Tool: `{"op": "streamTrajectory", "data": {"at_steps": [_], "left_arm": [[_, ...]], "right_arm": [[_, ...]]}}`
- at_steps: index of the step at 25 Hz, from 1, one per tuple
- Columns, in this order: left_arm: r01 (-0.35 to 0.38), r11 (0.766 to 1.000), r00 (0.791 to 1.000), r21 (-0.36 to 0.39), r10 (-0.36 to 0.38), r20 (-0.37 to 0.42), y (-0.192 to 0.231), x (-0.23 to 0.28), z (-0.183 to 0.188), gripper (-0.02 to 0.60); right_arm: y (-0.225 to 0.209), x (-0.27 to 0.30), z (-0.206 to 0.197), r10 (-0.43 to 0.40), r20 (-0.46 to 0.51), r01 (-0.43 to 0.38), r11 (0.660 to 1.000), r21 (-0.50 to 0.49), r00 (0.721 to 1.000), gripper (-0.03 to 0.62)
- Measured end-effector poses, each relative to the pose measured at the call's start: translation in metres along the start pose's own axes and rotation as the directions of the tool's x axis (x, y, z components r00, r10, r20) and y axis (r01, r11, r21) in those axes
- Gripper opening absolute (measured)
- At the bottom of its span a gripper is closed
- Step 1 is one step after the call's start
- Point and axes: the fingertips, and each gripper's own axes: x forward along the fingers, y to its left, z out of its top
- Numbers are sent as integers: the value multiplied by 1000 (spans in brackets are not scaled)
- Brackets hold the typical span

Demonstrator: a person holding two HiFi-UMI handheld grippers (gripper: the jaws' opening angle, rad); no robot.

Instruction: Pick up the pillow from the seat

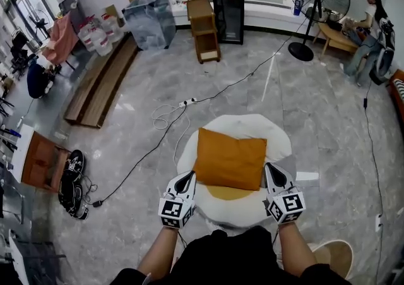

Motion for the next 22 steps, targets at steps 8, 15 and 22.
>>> {"op": "streamTrajectory", "data": {"at_steps": [8,15,22], "left_arm": [[-13,1000,1000,-15,13,-18,6,38,4,12],[-35,998,997,-58,31,-72,8,65,-21,12],[-59,995,993,-83,50,-112,14,116,-57,12]], "right_arm": [[-23,16,-1,15,-32,-16,999,-30,999,6],[-42,35,-34,58,-136,-59,998,-1,989,6],[-78,59,-90,58,-226,-47,998,51,972,8]]}}
